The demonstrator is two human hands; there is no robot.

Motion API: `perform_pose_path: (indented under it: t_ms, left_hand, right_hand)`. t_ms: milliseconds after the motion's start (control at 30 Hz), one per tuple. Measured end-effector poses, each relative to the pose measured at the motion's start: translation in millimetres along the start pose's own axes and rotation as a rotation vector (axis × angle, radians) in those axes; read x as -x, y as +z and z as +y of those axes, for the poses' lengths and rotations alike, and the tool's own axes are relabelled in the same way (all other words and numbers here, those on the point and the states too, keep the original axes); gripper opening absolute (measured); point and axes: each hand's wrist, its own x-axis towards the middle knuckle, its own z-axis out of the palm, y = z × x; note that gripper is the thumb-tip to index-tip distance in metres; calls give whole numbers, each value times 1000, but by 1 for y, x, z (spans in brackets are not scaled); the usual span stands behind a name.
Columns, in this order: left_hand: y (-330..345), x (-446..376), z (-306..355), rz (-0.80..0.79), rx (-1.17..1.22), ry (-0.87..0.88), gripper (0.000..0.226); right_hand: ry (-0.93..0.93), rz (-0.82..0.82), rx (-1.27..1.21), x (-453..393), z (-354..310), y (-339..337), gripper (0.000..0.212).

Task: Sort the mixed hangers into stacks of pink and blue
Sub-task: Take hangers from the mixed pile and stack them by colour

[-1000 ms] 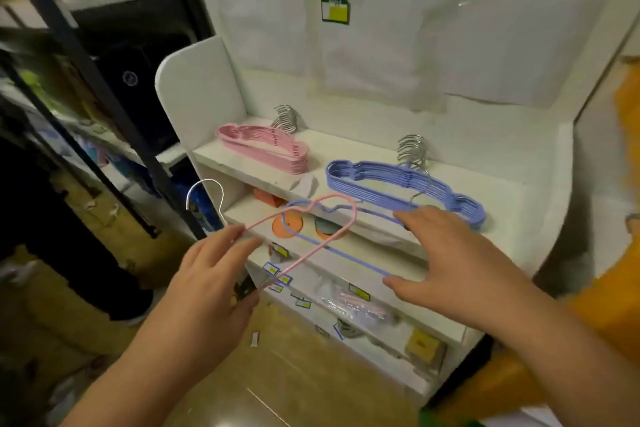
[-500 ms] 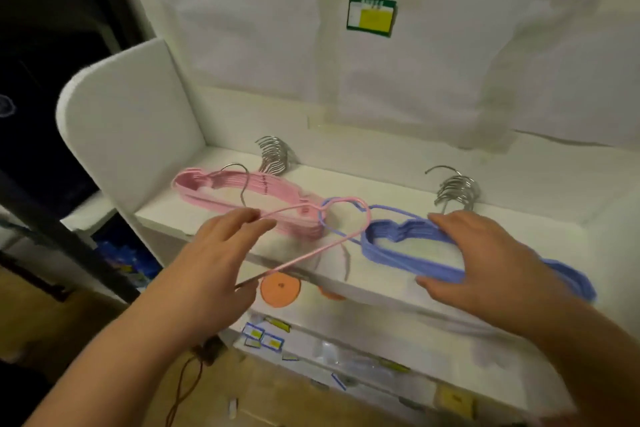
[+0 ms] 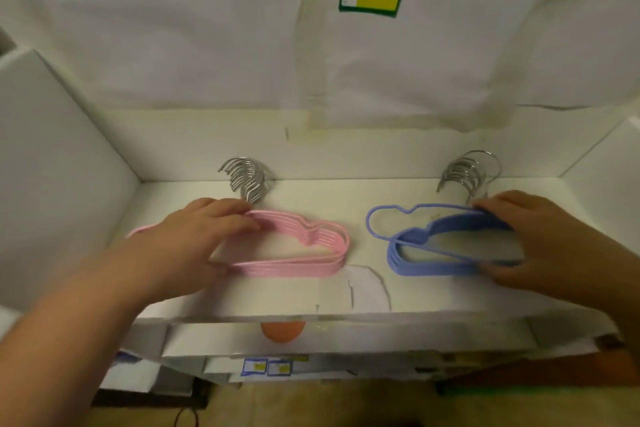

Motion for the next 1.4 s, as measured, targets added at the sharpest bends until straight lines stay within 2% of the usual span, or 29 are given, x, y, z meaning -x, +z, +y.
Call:
perform_pose_path:
  t_ms: [200, 333, 567, 767, 1067, 1233, 1400]
  left_hand:
    - [1, -5, -2, 27, -39, 85, 73]
    - [8, -2, 5, 63, -59, 58, 75]
    - [14, -11, 51, 140, -84, 75, 64]
    - [25, -30, 99, 162, -22, 86, 56]
    - [28, -42, 146, 223, -30, -55, 57]
    - [30, -40, 174, 230, -34, -155, 64]
    - [34, -32, 201, 228, -52, -230, 65]
  right_hand:
    - [-44, 59, 10, 5, 1, 9, 82]
    - [-60, 49, -10, 9, -1, 12, 80]
    - [-52, 111, 5, 17, 22, 3, 84]
    - [-69, 50, 22, 17, 57, 0, 82]
    - [-268, 47, -58, -3, 71, 10, 82]
    - [-304, 56, -6, -7, 69, 16, 79]
    - [-324, 68, -11, -2, 75, 21, 84]
